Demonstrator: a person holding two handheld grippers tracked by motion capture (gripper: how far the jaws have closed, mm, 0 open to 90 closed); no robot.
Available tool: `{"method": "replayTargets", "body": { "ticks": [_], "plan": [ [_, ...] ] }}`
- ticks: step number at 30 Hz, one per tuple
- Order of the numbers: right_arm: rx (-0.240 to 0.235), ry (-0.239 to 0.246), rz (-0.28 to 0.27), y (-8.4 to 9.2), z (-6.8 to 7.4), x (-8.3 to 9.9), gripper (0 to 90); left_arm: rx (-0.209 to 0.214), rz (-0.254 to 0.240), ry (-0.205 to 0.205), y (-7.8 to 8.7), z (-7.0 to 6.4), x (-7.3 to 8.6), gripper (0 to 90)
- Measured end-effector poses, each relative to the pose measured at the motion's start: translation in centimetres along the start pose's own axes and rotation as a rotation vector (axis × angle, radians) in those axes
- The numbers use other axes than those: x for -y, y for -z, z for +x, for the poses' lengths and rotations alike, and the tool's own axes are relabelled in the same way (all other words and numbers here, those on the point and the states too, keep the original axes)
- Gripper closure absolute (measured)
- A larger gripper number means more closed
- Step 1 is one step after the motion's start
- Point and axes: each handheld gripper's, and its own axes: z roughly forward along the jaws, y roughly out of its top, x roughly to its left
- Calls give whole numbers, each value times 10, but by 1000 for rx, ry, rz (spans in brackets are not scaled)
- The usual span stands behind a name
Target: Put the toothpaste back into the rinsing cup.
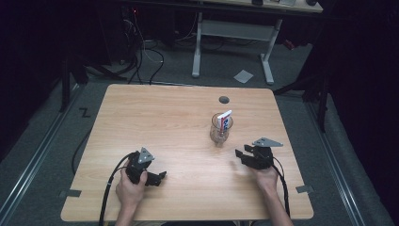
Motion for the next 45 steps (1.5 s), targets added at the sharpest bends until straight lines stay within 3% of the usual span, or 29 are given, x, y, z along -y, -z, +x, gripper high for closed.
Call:
{"method": "replayTargets", "body": {
  "ticks": [18, 24, 25, 45],
  "plan": [
    [50, 20, 31, -15, 2, 3, 471, -2, 0, 0, 0, 0, 0, 7],
    [69, 33, 79, -23, 3, 7, 446, -2, 0, 1, 0, 0, 0, 7],
    [79, 53, 77, -24, 4, 7, 443, -2, 0, 1, 0, 0, 0, 7],
    [82, 50, 77, -24, 4, 7, 435, 1, 1, -2, 1, -2, 1, 7]
  ]
}}
